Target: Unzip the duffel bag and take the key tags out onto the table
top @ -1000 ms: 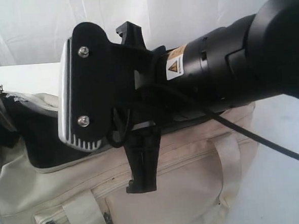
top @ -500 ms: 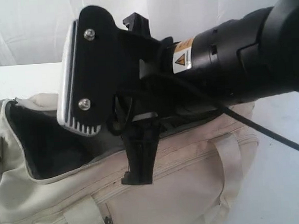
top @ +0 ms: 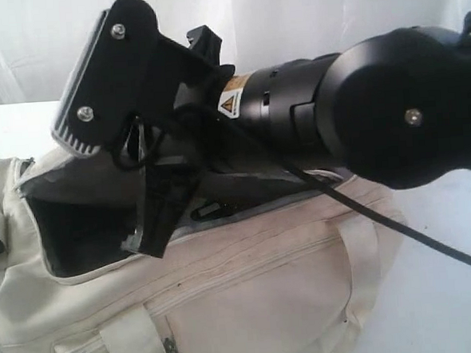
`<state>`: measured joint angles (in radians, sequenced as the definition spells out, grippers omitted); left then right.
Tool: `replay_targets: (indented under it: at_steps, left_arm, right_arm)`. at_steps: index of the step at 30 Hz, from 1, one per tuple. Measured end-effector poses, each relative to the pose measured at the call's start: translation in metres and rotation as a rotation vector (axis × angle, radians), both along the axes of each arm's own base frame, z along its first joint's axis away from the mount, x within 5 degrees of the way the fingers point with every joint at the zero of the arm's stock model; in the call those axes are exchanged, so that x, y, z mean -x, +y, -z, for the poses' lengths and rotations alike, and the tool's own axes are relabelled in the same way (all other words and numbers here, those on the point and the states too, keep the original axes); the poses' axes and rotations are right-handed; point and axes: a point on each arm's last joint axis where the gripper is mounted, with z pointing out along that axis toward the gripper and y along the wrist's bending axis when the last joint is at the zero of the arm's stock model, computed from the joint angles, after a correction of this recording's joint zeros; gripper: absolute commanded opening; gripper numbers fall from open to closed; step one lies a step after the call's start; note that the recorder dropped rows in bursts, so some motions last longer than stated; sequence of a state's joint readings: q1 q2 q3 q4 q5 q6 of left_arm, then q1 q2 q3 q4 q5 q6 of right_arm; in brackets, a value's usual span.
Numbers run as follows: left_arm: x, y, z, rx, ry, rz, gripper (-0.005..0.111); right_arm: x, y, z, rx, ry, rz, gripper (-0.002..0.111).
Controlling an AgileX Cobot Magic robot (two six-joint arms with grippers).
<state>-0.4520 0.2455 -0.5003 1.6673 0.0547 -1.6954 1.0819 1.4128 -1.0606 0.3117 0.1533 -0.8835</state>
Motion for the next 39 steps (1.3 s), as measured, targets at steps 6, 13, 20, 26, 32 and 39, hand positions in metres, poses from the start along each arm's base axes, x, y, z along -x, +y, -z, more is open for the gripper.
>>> replay_targets:
  at_steps: [6,13,20,26,32,39]
  left_arm:
    - [0.015,-0.009,-0.003,-0.030,-0.064,0.157,0.018]
    - [0.021,-0.026,0.002,-0.067,-0.058,0.357,0.000]
    - [0.010,-0.039,0.047,0.022,0.137,0.470,0.000]
    - [-0.001,-0.040,0.096,0.002,0.282,0.423,0.000]
    - [-0.010,-0.030,0.125,0.004,0.356,0.279,0.000]
    - [-0.010,-0.030,0.126,0.004,0.357,0.274,0.000]
  right_arm:
    - [-0.004,0.004,0.001,-0.063,0.057,0.050,0.000]
    - [-0.004,0.004,0.000,-0.080,0.056,0.057,0.000]
    - [-0.005,0.004,-0.003,-0.106,0.040,0.065,0.000]
    - [-0.006,0.004,-0.003,-0.107,0.039,0.066,0.000]
    - [-0.006,0.004,-0.003,-0.107,0.039,0.066,0.000]
    - [-0.010,0.007,-0.010,-0.198,-0.018,0.096,0.000]
